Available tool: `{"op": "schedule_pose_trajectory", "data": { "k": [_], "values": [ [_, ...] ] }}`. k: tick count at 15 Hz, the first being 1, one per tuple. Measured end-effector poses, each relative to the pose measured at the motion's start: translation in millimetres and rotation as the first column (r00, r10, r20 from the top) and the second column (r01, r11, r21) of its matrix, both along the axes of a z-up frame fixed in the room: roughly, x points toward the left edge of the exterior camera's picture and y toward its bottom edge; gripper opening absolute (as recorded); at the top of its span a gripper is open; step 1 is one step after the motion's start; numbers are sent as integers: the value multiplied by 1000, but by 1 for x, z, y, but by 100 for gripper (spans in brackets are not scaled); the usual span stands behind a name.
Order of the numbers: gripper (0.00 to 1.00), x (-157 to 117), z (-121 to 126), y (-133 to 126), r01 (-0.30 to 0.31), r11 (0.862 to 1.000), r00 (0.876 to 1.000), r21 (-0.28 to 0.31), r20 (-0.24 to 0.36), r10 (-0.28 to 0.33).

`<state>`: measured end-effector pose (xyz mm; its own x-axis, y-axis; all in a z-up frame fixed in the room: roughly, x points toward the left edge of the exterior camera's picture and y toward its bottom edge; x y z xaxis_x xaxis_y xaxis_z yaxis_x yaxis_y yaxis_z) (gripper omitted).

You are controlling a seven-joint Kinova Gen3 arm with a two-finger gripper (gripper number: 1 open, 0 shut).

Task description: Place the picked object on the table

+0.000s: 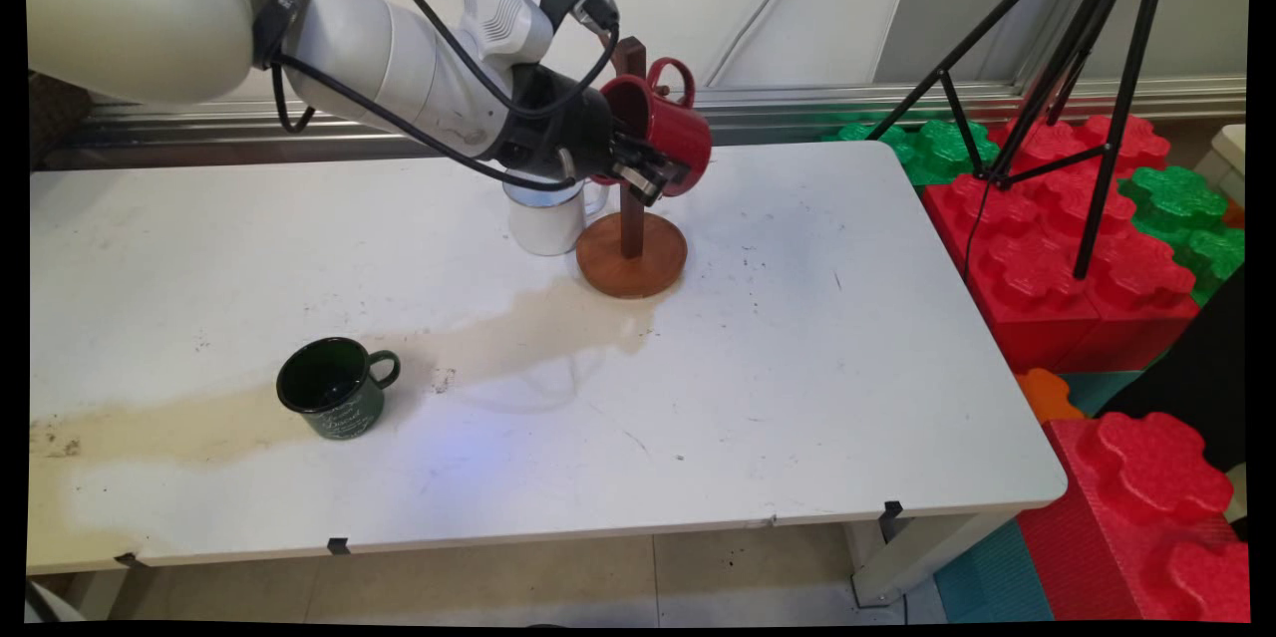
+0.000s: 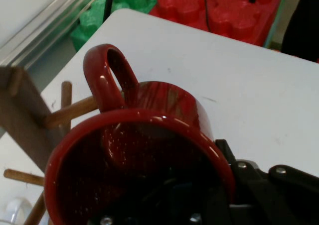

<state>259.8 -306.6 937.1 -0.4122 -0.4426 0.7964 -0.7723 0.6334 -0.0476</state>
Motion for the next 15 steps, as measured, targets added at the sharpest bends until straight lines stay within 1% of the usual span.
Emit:
{"op": "schedule_pose_trajectory", "data": {
  "k": [3, 6, 8, 10, 12, 15],
  "values": [
    [0, -3, 6, 8, 30, 999, 999, -28, 12, -30],
    [0, -6, 8, 19, 81, 996, 996, -41, 47, -79],
    [0, -8, 11, 29, 122, 991, 990, -45, 80, -118],
    [0, -11, 13, 39, 149, 988, 983, -36, 116, -144],
    [0, -14, 17, 49, 175, 984, 972, -18, 163, -170],
    [0, -19, 24, 60, 186, 982, 958, 15, 218, -185]
  ]
}}
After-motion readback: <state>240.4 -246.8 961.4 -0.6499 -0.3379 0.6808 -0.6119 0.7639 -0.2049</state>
